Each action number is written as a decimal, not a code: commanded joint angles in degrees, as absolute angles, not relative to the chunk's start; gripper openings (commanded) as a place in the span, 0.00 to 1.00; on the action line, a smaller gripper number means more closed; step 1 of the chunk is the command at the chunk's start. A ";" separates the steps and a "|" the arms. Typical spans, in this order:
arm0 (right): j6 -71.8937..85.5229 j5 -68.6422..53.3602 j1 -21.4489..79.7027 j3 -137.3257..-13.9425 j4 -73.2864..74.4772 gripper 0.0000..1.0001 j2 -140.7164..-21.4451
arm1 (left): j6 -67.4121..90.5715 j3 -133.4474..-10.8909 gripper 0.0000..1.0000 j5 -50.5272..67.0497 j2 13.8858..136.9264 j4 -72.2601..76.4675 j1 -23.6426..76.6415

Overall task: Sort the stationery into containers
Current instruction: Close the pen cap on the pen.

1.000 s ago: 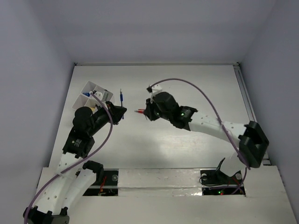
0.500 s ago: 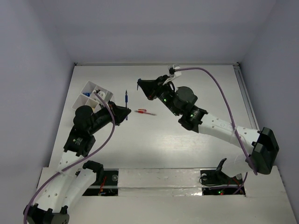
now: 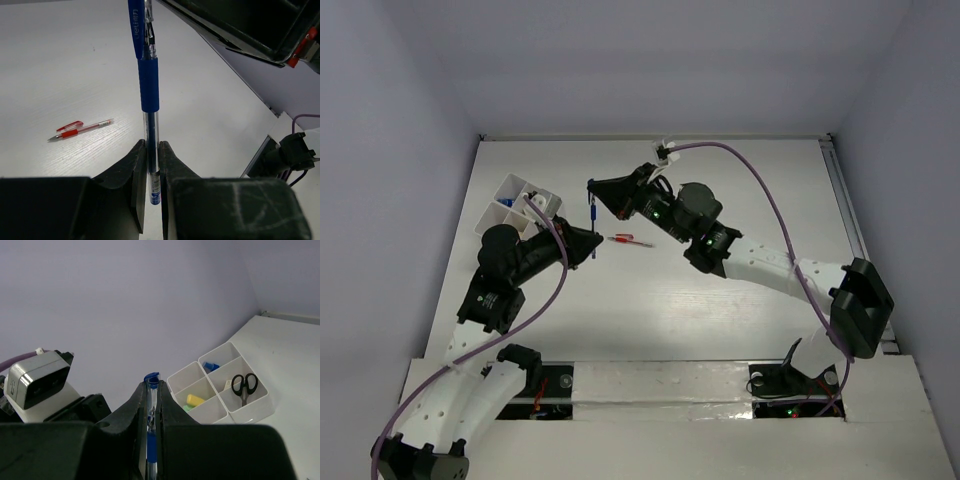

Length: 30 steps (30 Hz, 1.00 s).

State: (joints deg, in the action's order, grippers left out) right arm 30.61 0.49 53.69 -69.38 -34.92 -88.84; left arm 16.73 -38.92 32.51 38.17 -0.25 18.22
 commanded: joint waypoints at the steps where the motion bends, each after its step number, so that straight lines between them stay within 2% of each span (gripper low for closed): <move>1: 31.20 -1.85 53.70 -72.77 -37.53 0.00 -88.51 | 16.96 -39.55 0.00 34.37 37.88 3.43 17.84; 30: 30.67 -3.08 55.28 -64.69 -36.21 0.00 -86.75 | 17.84 -39.55 0.00 32.34 36.47 3.69 16.79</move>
